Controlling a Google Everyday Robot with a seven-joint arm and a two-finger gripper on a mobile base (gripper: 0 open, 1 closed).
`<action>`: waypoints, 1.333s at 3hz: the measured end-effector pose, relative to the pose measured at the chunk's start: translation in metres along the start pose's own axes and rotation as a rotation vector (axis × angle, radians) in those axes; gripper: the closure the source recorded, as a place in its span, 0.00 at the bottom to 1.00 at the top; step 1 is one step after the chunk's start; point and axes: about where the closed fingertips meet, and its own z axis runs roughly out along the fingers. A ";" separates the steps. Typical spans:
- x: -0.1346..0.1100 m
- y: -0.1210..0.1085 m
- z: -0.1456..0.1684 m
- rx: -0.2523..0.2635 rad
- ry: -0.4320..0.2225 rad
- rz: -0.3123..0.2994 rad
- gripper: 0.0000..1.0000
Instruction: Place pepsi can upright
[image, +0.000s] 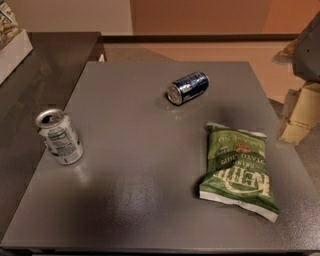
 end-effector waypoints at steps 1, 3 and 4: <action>-0.001 -0.001 -0.001 0.009 0.001 -0.001 0.00; -0.027 -0.029 0.022 -0.014 -0.081 -0.088 0.00; -0.049 -0.053 0.045 -0.028 -0.119 -0.170 0.00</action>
Offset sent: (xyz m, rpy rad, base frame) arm 0.0331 0.0193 -0.0082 0.0545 -0.0085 0.1020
